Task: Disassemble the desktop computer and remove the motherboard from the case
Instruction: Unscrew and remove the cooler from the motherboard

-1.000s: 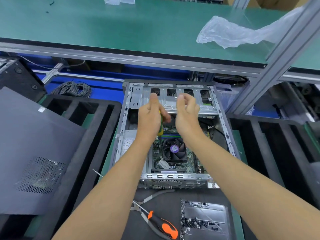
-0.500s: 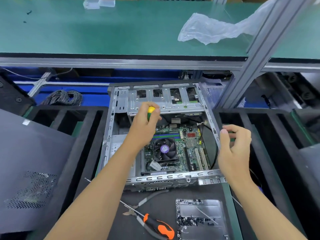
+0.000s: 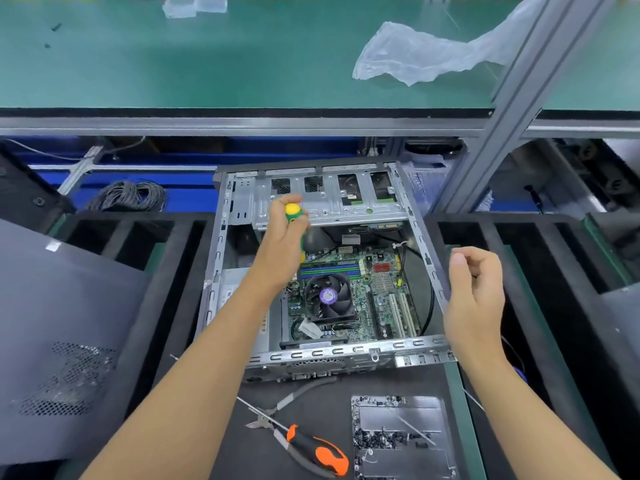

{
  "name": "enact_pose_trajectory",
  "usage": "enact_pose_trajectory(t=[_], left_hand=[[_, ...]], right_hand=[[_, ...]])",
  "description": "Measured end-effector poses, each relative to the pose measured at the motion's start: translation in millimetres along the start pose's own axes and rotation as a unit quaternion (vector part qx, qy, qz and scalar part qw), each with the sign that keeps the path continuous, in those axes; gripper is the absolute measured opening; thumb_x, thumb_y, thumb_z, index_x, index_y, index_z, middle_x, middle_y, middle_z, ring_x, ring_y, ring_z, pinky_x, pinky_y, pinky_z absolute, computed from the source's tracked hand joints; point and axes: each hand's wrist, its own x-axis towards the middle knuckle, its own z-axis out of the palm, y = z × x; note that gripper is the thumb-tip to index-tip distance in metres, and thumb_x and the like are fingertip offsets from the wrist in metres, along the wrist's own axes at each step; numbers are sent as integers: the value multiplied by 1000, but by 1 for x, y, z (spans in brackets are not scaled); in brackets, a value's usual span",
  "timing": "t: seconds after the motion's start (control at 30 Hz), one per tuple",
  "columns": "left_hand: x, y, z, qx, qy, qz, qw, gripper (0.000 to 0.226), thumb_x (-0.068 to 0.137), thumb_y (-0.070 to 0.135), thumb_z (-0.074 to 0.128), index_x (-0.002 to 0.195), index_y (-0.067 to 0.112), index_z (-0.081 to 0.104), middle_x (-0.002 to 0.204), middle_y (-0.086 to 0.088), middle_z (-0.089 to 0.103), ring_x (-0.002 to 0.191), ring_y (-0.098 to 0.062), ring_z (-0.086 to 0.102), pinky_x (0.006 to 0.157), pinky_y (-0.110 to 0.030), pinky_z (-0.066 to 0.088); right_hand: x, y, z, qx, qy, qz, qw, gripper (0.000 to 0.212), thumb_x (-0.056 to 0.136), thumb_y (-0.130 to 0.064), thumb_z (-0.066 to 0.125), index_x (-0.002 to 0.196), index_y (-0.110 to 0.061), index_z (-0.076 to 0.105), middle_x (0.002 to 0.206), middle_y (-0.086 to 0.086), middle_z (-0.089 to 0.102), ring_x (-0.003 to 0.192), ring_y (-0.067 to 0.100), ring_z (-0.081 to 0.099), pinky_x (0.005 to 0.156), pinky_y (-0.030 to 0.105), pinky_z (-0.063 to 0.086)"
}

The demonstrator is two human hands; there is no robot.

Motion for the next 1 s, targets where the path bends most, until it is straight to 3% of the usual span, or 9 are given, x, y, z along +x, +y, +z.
enact_pose_trajectory(t=[0.1, 0.2, 0.3, 0.47, 0.57, 0.77, 0.83, 0.9, 1.0], left_hand=[[-5, 5, -21, 90, -63, 42, 993, 32, 99, 31, 51, 129, 40, 45, 111, 11, 61, 101, -14, 62, 88, -41, 54], [-8, 13, -48, 118, -124, 51, 984, 29, 93, 15, 64, 114, 35, 58, 115, 7, 68, 102, -11, 68, 86, -29, 57], [-3, 28, -69, 222, -175, 29, 959, 26, 85, 19, 74, 101, 34, 60, 99, 2, 71, 84, -12, 72, 77, -34, 59], [9, 46, -78, 472, -218, 44, 853, 22, 81, 39, 76, 95, 41, 59, 69, 12, 63, 57, -4, 58, 51, -18, 40], [12, 47, -71, 523, -245, 32, 816, 21, 88, 45, 65, 94, 27, 57, 63, 8, 66, 48, 0, 63, 50, -24, 50], [11, 39, -54, 695, -141, 129, 694, 54, 90, 69, 39, 92, 17, 51, 62, 2, 46, 58, -19, 50, 46, -28, 32], [8, 37, -54, 686, -141, 132, 702, 56, 87, 74, 34, 93, 20, 48, 65, 3, 48, 61, -20, 52, 48, -29, 32], [8, 40, -56, 620, -206, 117, 748, 45, 88, 68, 45, 108, 28, 46, 88, 6, 53, 75, -19, 56, 60, -34, 43], [9, 46, -60, 501, -313, 87, 802, 36, 92, 29, 64, 120, 38, 44, 117, 12, 47, 87, -11, 58, 76, -35, 49]], right_hand=[[0, 1, -1, 6, -1, 0, 1000, 23, 96, -34, 46, 107, -17, 55, 106, 6, 56, 90, 10, 54, 77, 13, 42], [1, 2, 0, 12, -1, 1, 1000, 22, 96, -33, 46, 108, -17, 55, 106, 5, 56, 88, 4, 52, 77, 11, 41], [1, 2, 1, 5, -5, -8, 1000, 21, 95, -32, 47, 107, -17, 55, 106, 6, 56, 88, 4, 52, 77, 10, 40], [0, 3, 1, -7, -20, -25, 999, 16, 95, -32, 49, 106, -21, 55, 105, 6, 56, 89, 8, 54, 76, 11, 41], [1, 5, 2, -8, -20, -25, 999, 16, 94, -32, 51, 106, -22, 55, 106, 7, 56, 89, 9, 54, 76, 11, 41], [2, 7, 3, -23, -23, -41, 999, 18, 93, -36, 51, 105, -24, 55, 105, 5, 56, 91, 11, 54, 79, 20, 42], [1, 7, 4, -26, -26, -48, 998, 18, 93, -37, 51, 105, -24, 55, 104, 4, 56, 92, 12, 54, 80, 21, 42], [1, 8, 3, -26, -25, -51, 998, 18, 93, -37, 51, 106, -25, 55, 105, 3, 56, 93, 13, 54, 81, 24, 42], [1, 8, 2, -22, -25, -48, 998, 19, 92, -39, 53, 106, -27, 54, 105, 3, 56, 93, 13, 55, 82, 28, 43]])
